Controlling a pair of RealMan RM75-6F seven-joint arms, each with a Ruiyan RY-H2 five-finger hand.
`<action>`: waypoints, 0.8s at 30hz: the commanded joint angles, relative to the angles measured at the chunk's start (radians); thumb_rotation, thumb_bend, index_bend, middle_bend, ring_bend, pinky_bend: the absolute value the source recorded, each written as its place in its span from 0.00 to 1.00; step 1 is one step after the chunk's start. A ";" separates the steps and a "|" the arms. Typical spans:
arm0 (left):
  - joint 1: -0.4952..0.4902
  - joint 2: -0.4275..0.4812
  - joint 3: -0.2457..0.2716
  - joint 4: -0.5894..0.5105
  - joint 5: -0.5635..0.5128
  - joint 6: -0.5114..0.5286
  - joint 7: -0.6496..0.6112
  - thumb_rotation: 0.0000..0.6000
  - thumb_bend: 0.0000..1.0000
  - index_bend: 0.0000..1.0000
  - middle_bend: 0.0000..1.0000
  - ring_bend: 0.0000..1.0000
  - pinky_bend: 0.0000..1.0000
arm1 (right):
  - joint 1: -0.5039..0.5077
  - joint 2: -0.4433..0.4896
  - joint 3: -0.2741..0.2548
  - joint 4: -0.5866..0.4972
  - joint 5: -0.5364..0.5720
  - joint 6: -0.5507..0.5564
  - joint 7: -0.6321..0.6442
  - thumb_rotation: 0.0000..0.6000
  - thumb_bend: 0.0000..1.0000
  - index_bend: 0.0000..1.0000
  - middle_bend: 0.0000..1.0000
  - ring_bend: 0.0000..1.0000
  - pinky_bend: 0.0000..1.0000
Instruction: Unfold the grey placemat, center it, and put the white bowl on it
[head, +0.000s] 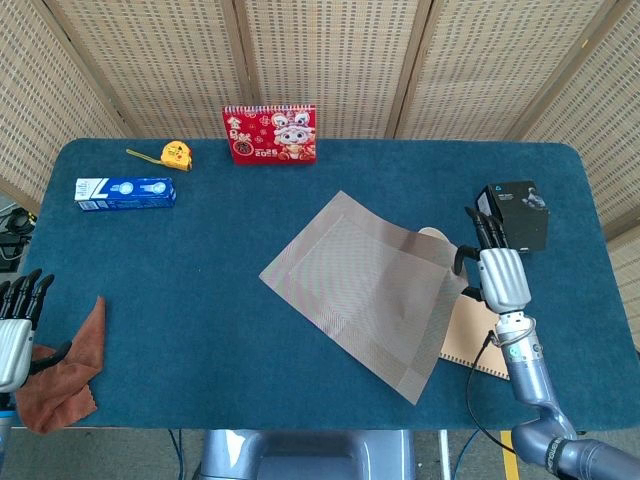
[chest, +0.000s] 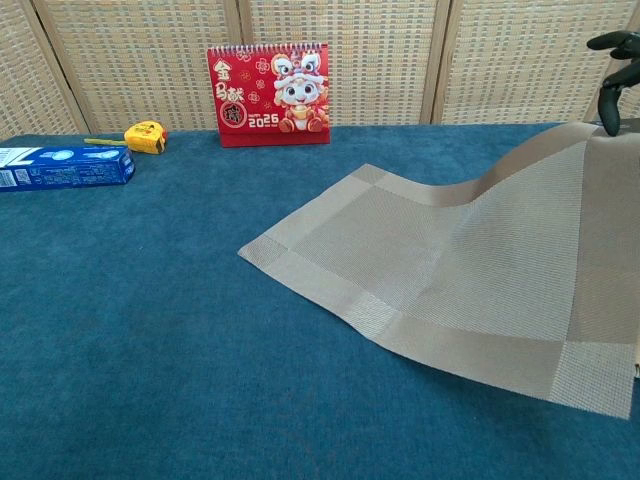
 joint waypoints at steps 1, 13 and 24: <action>0.000 0.000 0.000 0.000 0.000 -0.001 0.001 1.00 0.18 0.01 0.00 0.00 0.00 | 0.012 0.002 0.010 -0.009 0.008 -0.007 -0.020 1.00 0.51 0.73 0.10 0.00 0.00; -0.004 -0.001 -0.002 0.007 -0.008 -0.009 -0.006 1.00 0.18 0.01 0.00 0.00 0.00 | 0.053 0.015 0.058 -0.026 0.084 -0.041 -0.113 1.00 0.50 0.73 0.10 0.00 0.00; -0.007 -0.006 0.003 0.007 -0.007 -0.015 0.006 1.00 0.18 0.01 0.00 0.00 0.00 | 0.014 0.073 0.064 -0.006 0.142 -0.044 -0.057 1.00 0.45 0.63 0.04 0.00 0.00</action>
